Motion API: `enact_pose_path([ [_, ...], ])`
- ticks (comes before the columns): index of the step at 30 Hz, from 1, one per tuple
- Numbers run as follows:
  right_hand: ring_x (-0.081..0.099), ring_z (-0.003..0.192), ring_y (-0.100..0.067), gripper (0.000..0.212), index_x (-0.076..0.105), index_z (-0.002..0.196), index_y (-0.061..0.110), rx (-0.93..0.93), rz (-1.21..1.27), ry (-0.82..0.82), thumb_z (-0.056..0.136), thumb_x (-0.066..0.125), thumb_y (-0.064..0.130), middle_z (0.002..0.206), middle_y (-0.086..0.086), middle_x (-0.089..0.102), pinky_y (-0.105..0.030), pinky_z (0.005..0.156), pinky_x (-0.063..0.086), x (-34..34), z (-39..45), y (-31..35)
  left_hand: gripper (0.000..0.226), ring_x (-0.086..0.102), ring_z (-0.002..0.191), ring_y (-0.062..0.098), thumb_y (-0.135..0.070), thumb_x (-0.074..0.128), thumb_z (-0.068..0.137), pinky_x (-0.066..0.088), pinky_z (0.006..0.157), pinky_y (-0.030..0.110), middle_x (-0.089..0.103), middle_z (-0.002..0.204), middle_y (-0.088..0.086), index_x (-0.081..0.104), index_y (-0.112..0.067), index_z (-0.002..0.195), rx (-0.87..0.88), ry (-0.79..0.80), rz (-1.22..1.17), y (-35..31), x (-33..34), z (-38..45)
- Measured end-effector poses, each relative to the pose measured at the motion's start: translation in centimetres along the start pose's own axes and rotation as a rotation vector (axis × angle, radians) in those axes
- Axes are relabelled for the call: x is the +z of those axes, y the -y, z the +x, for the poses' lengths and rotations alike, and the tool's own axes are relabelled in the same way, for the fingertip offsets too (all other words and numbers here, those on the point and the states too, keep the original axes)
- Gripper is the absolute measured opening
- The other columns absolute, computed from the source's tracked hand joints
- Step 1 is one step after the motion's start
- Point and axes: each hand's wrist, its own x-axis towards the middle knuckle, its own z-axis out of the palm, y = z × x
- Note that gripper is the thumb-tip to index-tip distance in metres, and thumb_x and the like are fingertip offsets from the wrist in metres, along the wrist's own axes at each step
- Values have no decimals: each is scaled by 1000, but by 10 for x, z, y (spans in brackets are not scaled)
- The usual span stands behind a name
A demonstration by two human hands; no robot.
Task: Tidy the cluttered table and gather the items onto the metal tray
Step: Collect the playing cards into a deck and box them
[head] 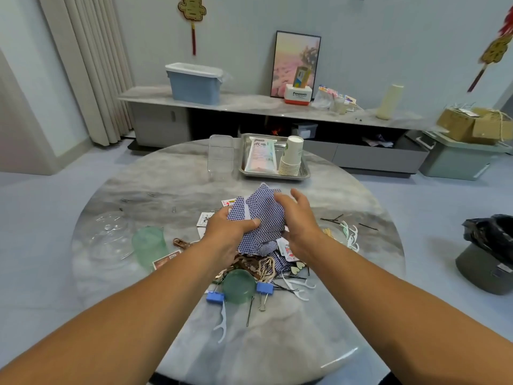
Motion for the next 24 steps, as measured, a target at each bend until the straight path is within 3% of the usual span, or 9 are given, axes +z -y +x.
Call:
enact_pose_path([
  [3,63,115,-23,34,61,125,25,-30,-192,113,106,42,45,130,-4,64,-49,101,52,3,-10,-8,65,66,110,27,-5,89,71,56,94,51,68,125,9,59,-13,128,114,4,211,4,1,-14],
  [5,62,119,-26,39,67,118,21,-33,-270,189,106,36,43,127,-6,67,-50,109,45,4,-18,-19,59,66,105,23,-10,92,69,57,86,41,70,116,2,62,-19,120,162,-25,282,9,0,-21],
  [7,60,123,-25,42,65,126,19,-38,-296,230,106,35,39,128,-5,67,-48,110,44,0,-25,-22,45,69,90,16,-8,90,71,53,68,30,73,98,-1,64,-24,104,205,-38,314,11,-3,-28],
  [11,50,133,-18,46,51,147,22,-130,-458,195,103,39,24,145,3,54,-38,113,40,-27,-31,-15,46,69,87,15,-6,86,76,56,66,29,72,96,-2,61,-23,110,288,-12,406,11,-6,-46],
  [14,59,120,-19,45,57,141,17,-222,-755,134,97,49,8,140,-3,59,-29,95,50,-58,-27,-17,35,70,82,17,-4,84,78,61,69,35,73,92,-2,63,-28,93,355,17,463,16,-12,-62],
  [18,62,119,-26,47,66,133,19,-235,-1194,32,90,55,2,138,-6,63,-28,93,48,-101,-17,-24,31,65,64,6,0,79,79,58,55,33,71,78,-8,66,-27,86,384,149,566,41,-18,-87],
  [22,61,118,-26,43,64,134,20,-189,-1245,-20,92,66,11,136,-8,63,-28,91,48,-119,-5,-26,37,66,78,1,-2,80,80,54,66,18,71,88,-11,67,-35,89,422,313,705,72,-25,-99],
  [24,57,125,-26,51,61,137,19,-184,-1259,15,88,74,20,140,-7,61,-30,99,46,-119,1,-25,32,65,85,3,-8,79,83,52,75,21,70,93,-14,67,-36,94,432,338,770,81,-31,-95],
])
